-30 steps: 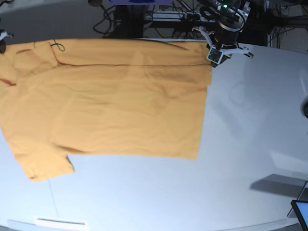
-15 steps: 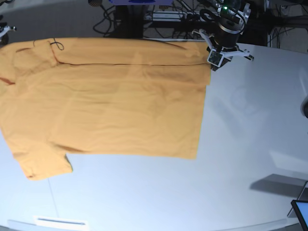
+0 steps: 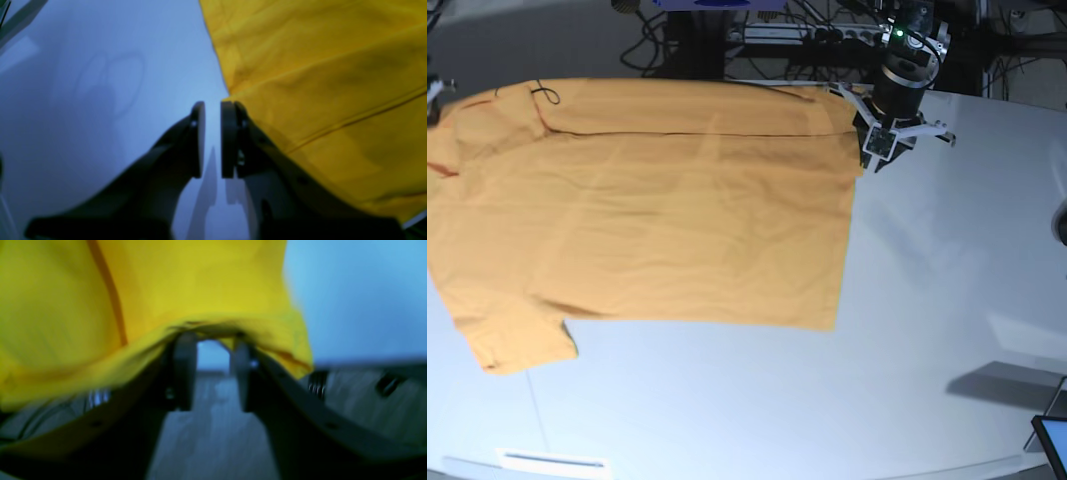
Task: Fold the T-shirt properly
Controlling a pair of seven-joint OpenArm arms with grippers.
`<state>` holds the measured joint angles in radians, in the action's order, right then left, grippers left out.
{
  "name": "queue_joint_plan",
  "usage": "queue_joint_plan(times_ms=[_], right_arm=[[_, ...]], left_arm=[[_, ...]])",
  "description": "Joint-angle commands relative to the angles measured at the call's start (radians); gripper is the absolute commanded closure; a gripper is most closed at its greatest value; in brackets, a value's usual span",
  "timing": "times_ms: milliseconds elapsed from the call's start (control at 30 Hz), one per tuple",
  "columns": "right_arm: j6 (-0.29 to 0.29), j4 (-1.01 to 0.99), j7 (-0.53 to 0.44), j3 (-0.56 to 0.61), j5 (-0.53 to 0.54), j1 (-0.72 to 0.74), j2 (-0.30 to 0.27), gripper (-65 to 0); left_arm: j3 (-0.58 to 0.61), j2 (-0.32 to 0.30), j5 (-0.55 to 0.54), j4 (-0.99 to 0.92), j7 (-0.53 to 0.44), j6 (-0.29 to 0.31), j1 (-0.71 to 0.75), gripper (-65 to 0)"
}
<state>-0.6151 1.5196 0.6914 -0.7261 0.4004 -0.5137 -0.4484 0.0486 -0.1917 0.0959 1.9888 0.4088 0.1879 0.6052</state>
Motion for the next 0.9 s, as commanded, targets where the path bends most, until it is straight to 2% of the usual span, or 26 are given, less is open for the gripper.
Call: queue_joint_plan(times_ms=[0,100,300,533,667,867], right_arm=[[0.001,0.019,-0.011,-0.008,-0.03,0.0,-0.007,-26.3],[-0.001,0.035,-0.008,-0.008,-0.107,0.039,0.017,-32.6],[-0.001,0.034,0.044,-0.008,-0.208,0.083,0.052,-33.4],[0.004,0.035,0.05,-0.022,-0.303,0.096,0.046,-33.4],[0.002,0.035,0.049,-0.115,-0.387,0.132,0.053,-33.4],[0.001,0.035,0.043,-0.211,-0.401,0.142,0.044,-33.5]], left_arm=[[-0.002,-0.005,-0.003,0.019,-0.021,-0.006,-0.008,-11.6],[-0.005,-0.004,-0.003,0.019,-0.021,-0.006,-0.026,-14.8],[-0.01,0.002,-0.003,0.014,0.009,-0.006,-0.052,-15.6],[0.0,0.002,-0.003,0.013,0.104,-0.005,-0.115,-15.5],[-0.002,0.002,-0.003,0.011,0.106,-0.003,-0.13,-15.5],[-0.008,0.021,-0.003,-0.001,0.106,-0.003,-0.15,-15.6]])
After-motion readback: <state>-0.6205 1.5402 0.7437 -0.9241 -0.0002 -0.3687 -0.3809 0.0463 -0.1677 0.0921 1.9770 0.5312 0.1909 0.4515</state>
